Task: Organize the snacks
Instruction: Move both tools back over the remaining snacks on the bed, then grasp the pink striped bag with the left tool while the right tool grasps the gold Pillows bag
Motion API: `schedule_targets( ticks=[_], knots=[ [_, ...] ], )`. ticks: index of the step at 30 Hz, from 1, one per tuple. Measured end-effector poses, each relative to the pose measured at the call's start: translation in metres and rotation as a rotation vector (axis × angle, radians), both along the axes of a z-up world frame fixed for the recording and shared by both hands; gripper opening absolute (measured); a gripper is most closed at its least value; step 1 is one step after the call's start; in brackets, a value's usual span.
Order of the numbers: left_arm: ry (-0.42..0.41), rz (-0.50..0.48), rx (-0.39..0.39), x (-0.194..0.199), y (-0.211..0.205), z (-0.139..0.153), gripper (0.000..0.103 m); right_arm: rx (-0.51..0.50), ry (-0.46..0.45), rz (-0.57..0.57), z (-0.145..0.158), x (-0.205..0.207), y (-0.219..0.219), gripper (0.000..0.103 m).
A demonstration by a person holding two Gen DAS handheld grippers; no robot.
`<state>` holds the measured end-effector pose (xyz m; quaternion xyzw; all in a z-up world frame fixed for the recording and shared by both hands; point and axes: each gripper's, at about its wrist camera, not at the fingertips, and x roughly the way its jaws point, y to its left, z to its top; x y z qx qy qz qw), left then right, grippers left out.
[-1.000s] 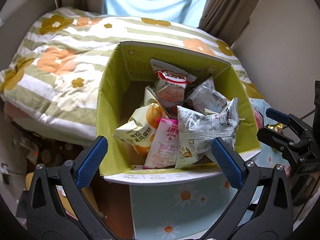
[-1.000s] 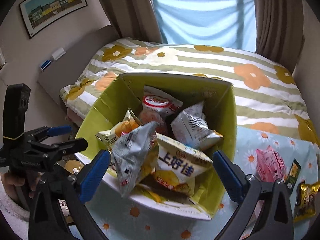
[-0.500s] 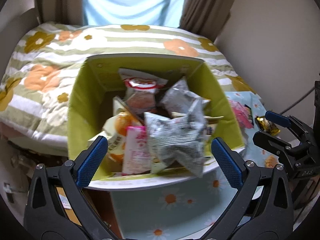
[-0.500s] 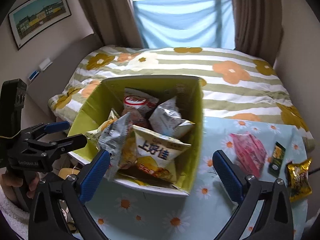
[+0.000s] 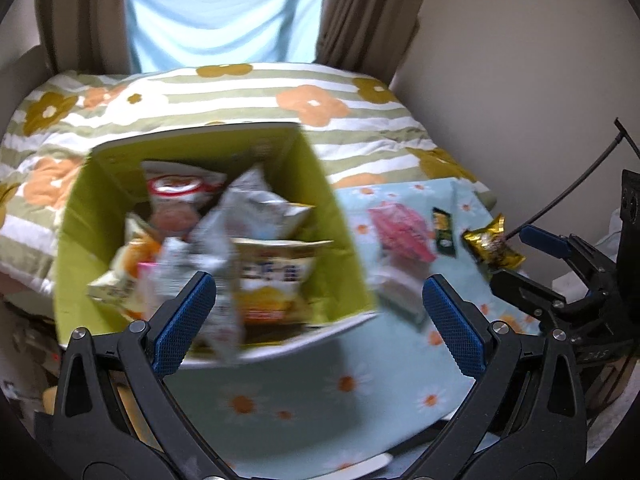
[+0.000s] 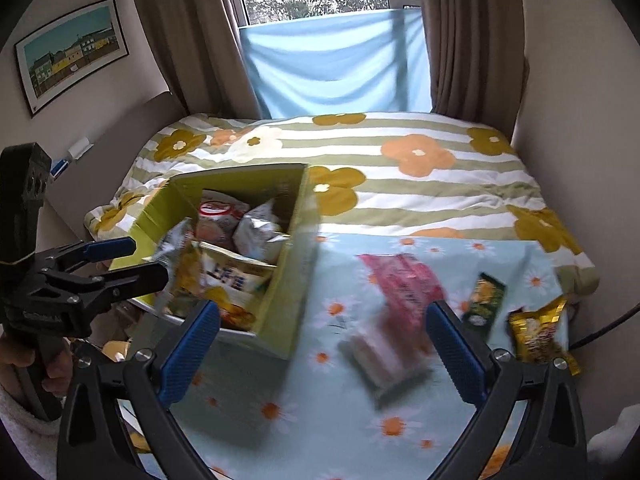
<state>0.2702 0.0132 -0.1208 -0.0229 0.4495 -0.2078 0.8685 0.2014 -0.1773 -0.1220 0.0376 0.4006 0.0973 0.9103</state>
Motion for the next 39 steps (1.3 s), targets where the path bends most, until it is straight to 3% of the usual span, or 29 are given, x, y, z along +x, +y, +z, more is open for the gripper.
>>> schedule_targets(
  ticks=[9,19,24,39],
  knots=[
    [0.023,-0.019,-0.035,-0.011,-0.113,-0.001,0.103,-0.068,-0.034,-0.011,0.003,-0.02,-0.086,0.102],
    [0.113,0.029,-0.023,0.018,-0.194,-0.035,0.103,-0.19,0.031,-0.072,-0.031,-0.018,-0.164,0.102],
    [0.15,0.063,0.021,0.045,-0.217,-0.064,0.103,-0.165,0.078,-0.11,-0.057,-0.012,-0.186,0.102],
    [0.311,0.141,0.014,0.128,-0.227,-0.157,0.103,-0.22,0.201,-0.198,-0.117,0.022,-0.201,0.102]
  ],
)
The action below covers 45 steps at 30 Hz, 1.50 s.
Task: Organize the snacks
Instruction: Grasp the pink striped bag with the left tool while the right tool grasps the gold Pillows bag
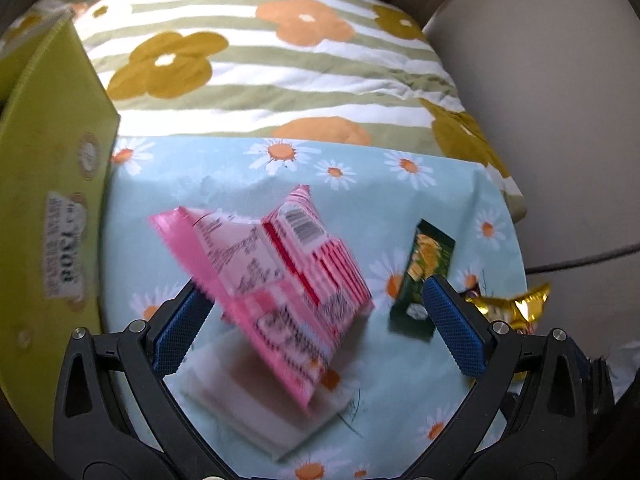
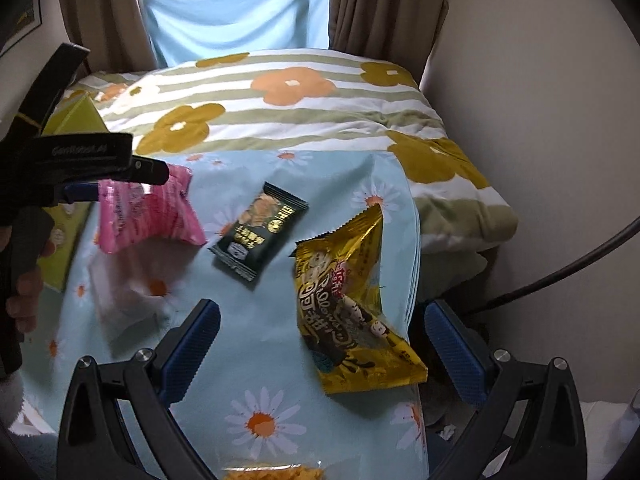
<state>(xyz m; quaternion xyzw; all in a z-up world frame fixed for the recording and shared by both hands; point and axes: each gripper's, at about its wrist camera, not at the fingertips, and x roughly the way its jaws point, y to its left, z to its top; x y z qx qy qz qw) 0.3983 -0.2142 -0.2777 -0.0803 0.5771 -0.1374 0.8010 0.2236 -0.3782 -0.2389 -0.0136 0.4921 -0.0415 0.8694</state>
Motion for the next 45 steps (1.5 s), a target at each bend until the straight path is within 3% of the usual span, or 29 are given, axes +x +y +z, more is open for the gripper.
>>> schedule_targets(
  ticks=[7,10,12,22,26,34,38,42,45],
  knots=[
    [0.029,-0.046,0.066,0.017,-0.011,-0.024,0.102,-0.021,0.046,-0.012,-0.02,0.012,-0.002,0.102],
    [0.046,-0.055,0.088,0.019,-0.012,-0.031,0.096,-0.048,0.05,-0.019,-0.024,0.014,-0.002,0.102],
    [0.05,-0.056,0.097,0.02,-0.012,-0.035,0.082,-0.059,0.048,-0.021,-0.026,0.015,-0.003,0.102],
    [0.018,-0.091,0.101,0.016,-0.013,-0.034,0.077,-0.09,0.05,-0.025,-0.031,0.016,-0.003,0.101],
    [0.011,-0.088,0.101,0.012,-0.01,-0.029,0.076,-0.106,0.048,-0.013,-0.032,0.017,-0.001,0.097],
    [-0.016,-0.083,0.096,0.005,-0.006,-0.015,0.076,-0.13,0.08,0.03,-0.042,0.021,0.004,0.075],
    [-0.025,-0.077,0.095,-0.001,-0.003,-0.009,0.076,-0.152,0.082,0.051,-0.046,0.02,0.006,0.07],
    [-0.038,-0.074,0.092,-0.009,0.001,0.0,0.076,-0.192,0.087,0.066,-0.049,0.02,0.006,0.059],
    [-0.051,-0.074,0.093,-0.016,0.002,0.007,0.076,-0.168,0.083,0.071,-0.048,0.019,0.002,0.056]
  ],
)
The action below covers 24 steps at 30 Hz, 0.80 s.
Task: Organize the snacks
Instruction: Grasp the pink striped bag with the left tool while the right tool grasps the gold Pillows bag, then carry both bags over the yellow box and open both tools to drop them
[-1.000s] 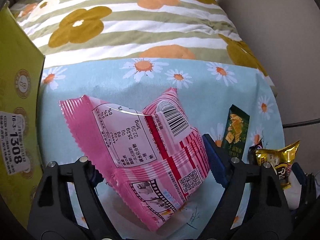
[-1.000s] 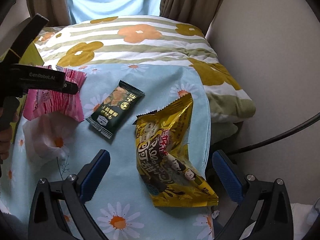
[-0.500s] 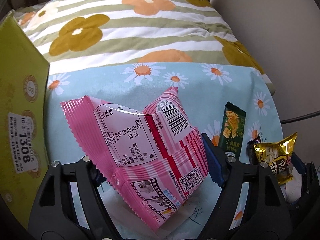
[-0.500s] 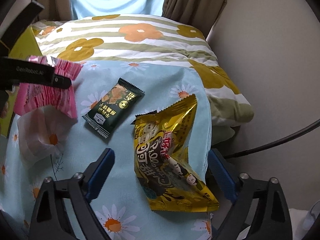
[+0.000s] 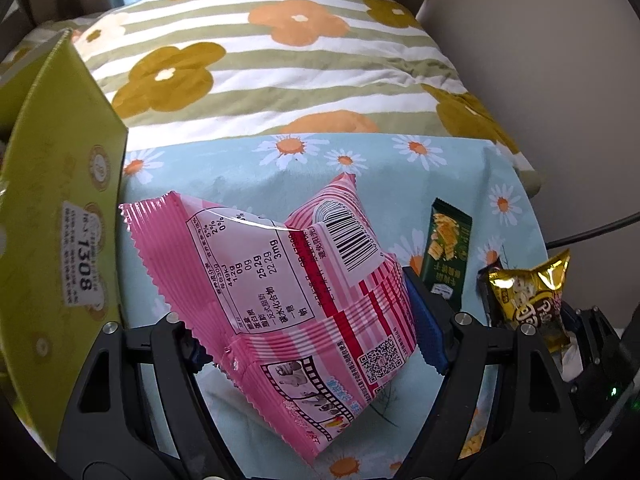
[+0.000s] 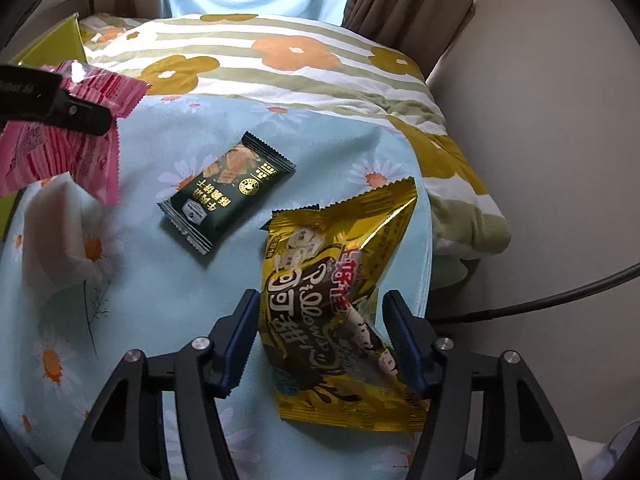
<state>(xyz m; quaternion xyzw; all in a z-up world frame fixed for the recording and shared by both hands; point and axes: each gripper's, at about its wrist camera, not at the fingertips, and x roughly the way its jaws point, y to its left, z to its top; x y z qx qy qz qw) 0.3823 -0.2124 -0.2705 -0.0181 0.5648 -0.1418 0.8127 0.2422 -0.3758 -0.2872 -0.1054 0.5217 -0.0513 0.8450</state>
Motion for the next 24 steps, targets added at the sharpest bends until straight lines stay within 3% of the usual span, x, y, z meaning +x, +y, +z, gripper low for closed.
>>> schedule_targets(
  ticks=[12,24],
  knots=[
    [-0.084,0.042,-0.042,-0.042,0.018,0.047,0.076,0.123,-0.09,0.03,0.042,-0.016,0.003,0.054],
    [-0.238,0.211,-0.097,-0.08,0.096,0.144,0.076,0.313,-0.225,0.198,0.137,-0.004,0.057,0.054]
  ],
)
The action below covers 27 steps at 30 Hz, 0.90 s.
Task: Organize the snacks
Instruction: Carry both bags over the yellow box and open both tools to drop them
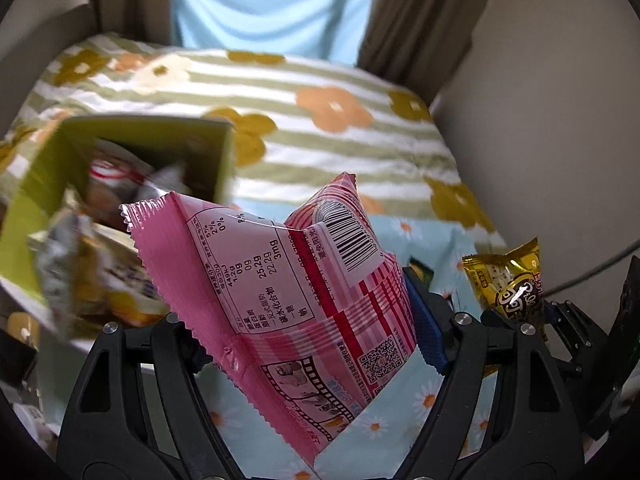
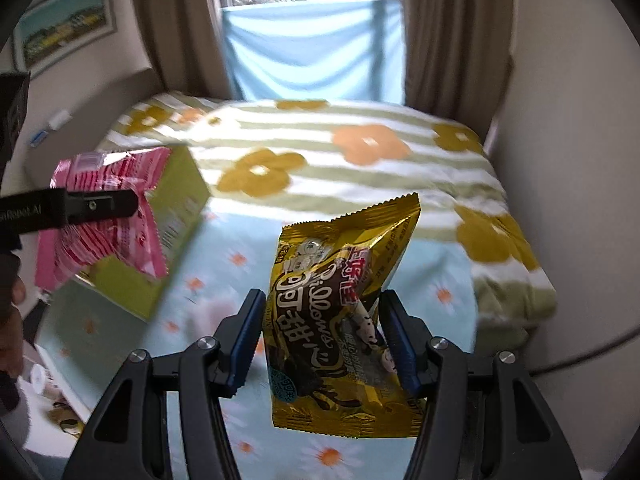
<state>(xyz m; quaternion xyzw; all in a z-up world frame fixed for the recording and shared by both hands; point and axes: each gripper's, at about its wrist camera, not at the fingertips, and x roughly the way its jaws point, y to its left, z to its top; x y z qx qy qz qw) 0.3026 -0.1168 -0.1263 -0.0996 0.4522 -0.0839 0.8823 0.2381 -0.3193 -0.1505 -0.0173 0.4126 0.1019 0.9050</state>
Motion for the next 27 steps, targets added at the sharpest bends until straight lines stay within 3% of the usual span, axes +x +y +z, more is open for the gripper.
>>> schedule_targets(
  ticks=[6,13,20,25,27],
  knots=[
    [-0.075,0.086,-0.028,0.0,0.065,0.04,0.076,0.057,-0.056,0.107,0.04,0.018,0.057,0.054],
    [-0.076,0.139,-0.033,0.023,0.154,0.05,0.076,0.103,-0.069,0.171,0.056,0.045,0.136,0.054],
    [-0.018,0.164,-0.026,0.063,0.241,0.028,0.076,0.155,-0.024,0.176,0.045,0.077,0.212,0.054],
    [0.049,0.139,-0.026,0.094,0.279,-0.004,0.077,0.157,0.019,0.158,0.03,0.096,0.249,0.054],
    [0.082,0.137,-0.022,0.105,0.288,-0.016,0.082,0.154,0.034,0.148,0.025,0.101,0.257,0.054]
  ],
)
